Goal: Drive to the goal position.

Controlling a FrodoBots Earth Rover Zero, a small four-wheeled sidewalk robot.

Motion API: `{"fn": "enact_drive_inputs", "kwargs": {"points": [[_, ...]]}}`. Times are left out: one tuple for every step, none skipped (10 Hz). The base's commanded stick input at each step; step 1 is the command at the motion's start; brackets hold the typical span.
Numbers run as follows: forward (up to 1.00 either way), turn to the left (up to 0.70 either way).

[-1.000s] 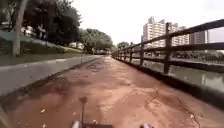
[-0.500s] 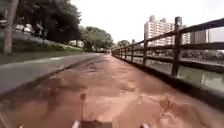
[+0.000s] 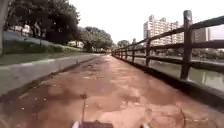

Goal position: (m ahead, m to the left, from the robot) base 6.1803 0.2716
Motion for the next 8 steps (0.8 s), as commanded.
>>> {"fn": "enact_drive_inputs", "kwargs": {"points": [[0.70,0.00],[0.70,0.27],[0.70,0.35],[0.70,0.18],[0.70,0.00],[0.70,0.00],[0.70,0.00],[0.70,0.00]]}}
